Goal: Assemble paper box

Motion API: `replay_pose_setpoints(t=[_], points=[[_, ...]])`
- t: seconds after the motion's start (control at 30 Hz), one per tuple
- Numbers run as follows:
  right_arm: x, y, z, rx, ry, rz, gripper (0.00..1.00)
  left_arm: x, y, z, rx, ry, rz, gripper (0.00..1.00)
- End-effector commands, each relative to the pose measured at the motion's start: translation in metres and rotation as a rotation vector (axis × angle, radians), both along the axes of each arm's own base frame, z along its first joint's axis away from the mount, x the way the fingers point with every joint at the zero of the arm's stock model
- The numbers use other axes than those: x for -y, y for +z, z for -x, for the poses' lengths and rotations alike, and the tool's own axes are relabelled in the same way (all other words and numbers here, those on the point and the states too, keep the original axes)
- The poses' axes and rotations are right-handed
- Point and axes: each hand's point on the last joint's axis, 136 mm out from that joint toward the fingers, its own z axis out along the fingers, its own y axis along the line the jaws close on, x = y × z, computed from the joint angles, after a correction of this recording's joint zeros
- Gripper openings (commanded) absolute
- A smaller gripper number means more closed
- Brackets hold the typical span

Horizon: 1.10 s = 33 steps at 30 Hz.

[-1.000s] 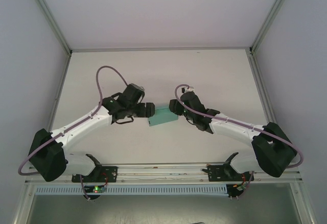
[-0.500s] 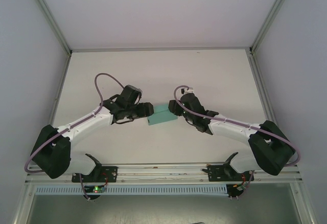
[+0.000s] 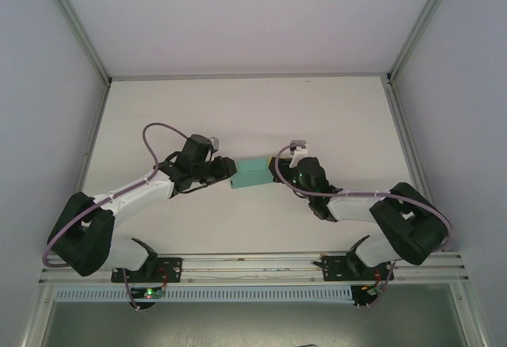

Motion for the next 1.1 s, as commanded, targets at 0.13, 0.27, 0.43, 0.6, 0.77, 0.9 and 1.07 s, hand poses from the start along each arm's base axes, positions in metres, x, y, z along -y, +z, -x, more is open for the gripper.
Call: replay_pose_setpoints(t=[0.13, 0.27, 0.43, 0.6, 0.77, 0.9, 1.07], points=[[0.057, -0.134, 0.06, -0.411, -0.007, 0.265, 0.0, -0.086, -0.105, 0.067, -0.365, 0.141, -0.387, 0.24], [0.067, -0.138, 0.059, -0.483, -0.083, 0.258, 0.0, -0.092, -0.108, 0.07, -0.369, 0.16, -0.396, 0.16], [0.069, -0.142, 0.058, -0.54, -0.109, 0.268, 0.0, -0.098, -0.114, 0.079, -0.4, 0.155, -0.428, 0.13], [0.066, -0.137, 0.054, -0.544, -0.098, 0.236, 0.0, -0.103, -0.122, 0.083, -0.412, 0.127, -0.469, 0.0], [0.055, -0.121, 0.048, -0.518, -0.041, 0.238, 0.0, -0.089, -0.112, 0.072, -0.339, 0.051, -0.422, 0.0], [0.04, -0.09, 0.036, -0.46, 0.009, 0.208, 0.02, -0.067, -0.08, 0.047, -0.229, -0.016, -0.351, 0.14], [0.019, -0.04, 0.016, -0.359, 0.072, 0.183, 0.22, -0.047, -0.026, 0.017, -0.066, -0.055, -0.278, 0.41]])
